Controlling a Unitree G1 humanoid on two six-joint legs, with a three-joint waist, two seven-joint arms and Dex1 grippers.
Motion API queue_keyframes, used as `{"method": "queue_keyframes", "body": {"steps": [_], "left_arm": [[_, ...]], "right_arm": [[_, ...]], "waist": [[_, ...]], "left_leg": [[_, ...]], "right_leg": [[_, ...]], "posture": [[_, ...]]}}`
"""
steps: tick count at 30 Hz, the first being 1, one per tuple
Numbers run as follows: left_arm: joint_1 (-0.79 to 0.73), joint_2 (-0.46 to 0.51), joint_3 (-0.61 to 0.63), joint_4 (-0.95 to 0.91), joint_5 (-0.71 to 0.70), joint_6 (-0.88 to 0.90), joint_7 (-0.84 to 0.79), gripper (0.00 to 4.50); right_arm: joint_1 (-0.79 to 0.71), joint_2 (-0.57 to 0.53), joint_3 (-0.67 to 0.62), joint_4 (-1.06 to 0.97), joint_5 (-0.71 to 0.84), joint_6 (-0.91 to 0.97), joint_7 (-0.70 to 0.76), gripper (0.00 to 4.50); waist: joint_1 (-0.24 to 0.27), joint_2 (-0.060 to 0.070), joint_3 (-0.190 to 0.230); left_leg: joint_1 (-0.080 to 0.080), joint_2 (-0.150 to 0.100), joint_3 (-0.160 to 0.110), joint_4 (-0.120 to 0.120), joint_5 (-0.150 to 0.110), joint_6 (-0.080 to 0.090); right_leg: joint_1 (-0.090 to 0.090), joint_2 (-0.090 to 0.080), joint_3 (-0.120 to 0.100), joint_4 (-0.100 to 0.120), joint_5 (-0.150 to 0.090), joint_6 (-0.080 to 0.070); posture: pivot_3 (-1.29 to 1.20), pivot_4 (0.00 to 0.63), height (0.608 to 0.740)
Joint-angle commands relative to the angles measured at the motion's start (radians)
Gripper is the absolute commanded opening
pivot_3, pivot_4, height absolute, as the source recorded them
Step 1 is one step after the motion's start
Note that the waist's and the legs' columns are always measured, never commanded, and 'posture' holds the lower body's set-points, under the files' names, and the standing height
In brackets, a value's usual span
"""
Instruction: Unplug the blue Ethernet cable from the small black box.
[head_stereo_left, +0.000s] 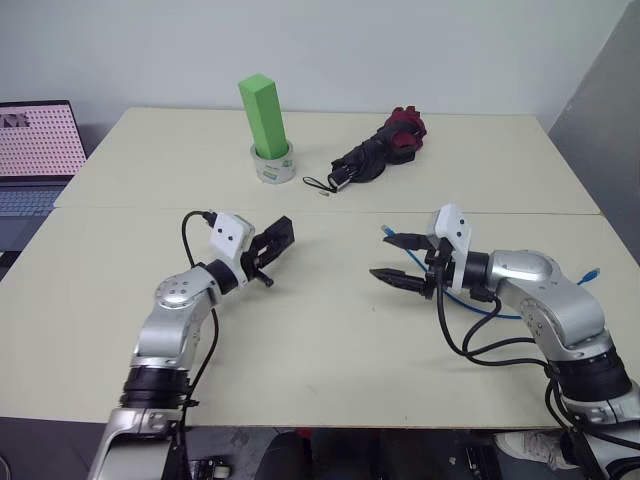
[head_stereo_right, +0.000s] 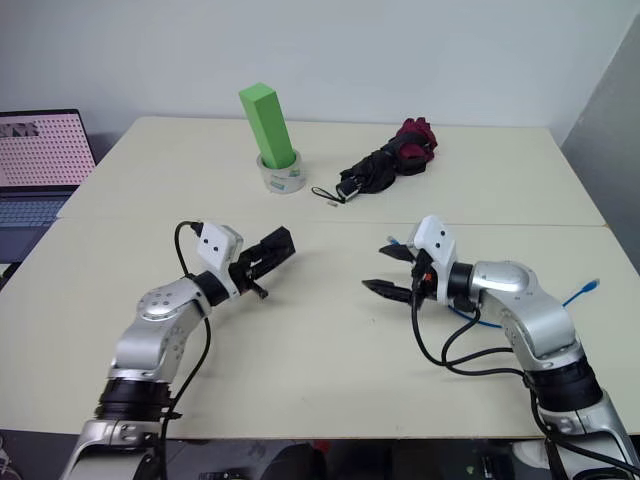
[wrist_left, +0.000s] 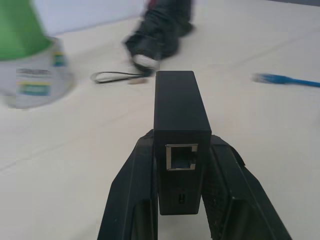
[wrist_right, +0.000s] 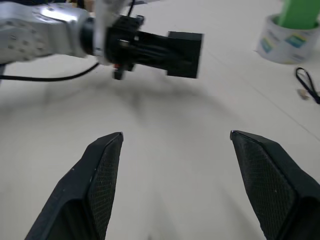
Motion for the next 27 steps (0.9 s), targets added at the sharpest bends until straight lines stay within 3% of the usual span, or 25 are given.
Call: {"method": "queue_keyframes", "body": {"steps": [1,4,9,17,23,27], "left_arm": [[-0.038,-0.036,0.038,0.113,0.041,-0.126,0.086,0.79],[-0.048,-0.055,0.045,0.190,0.048,-0.157,0.111,0.79],[-0.033,-0.052,0.047,0.222,0.035,-0.169,0.076,2.24],[0.111,-0.003,0.048,0.036,0.044,-0.080,0.067,3.91],[0.293,0.095,0.051,-0.317,0.037,0.118,0.047,3.91],[0.369,0.210,0.121,-0.520,-0.066,0.280,-0.039,3.91]], "right_arm": [[0.013,0.019,0.025,-0.063,0.004,0.021,-0.021,3.64],[0.018,0.029,0.035,-0.071,-0.003,0.029,-0.032,3.64],[0.025,0.030,0.034,-0.086,-0.009,0.047,-0.054,3.64],[0.059,0.030,0.013,-0.120,-0.012,0.066,-0.108,3.64],[0.134,0.012,-0.057,-0.146,-0.018,0.059,-0.169,3.64],[0.226,-0.037,-0.185,-0.136,-0.017,0.045,-0.199,3.64]], "waist": [[0.001,0.000,0.000],[0.001,0.000,0.000],[0.001,0.000,0.000],[-0.001,0.000,0.000],[0.000,0.000,0.000],[0.006,-0.002,-0.001]], "left_leg": [[0.000,0.000,0.000,0.000,0.000,0.000],[0.000,0.000,0.000,0.000,0.000,0.000],[0.000,0.000,0.000,0.000,0.000,0.000],[0.000,0.000,0.000,0.000,0.000,0.000],[0.000,0.000,-0.001,-0.001,0.000,0.000],[0.001,0.000,-0.002,0.000,0.000,0.000]], "right_leg": [[0.000,0.000,0.000,0.000,0.000,0.000],[0.000,0.000,0.000,-0.001,0.000,0.000],[0.000,-0.001,0.000,0.000,0.000,0.000],[0.000,-0.001,0.000,0.000,0.000,0.000],[0.000,-0.001,-0.001,0.000,0.000,0.000],[0.003,-0.001,-0.001,-0.001,0.000,0.000]], "posture": [[0.00,0.150,0.740],[0.00,0.150,0.740],[0.00,0.150,0.740],[0.00,0.150,0.740],[0.00,0.150,0.740],[0.00,0.150,0.740]]}}
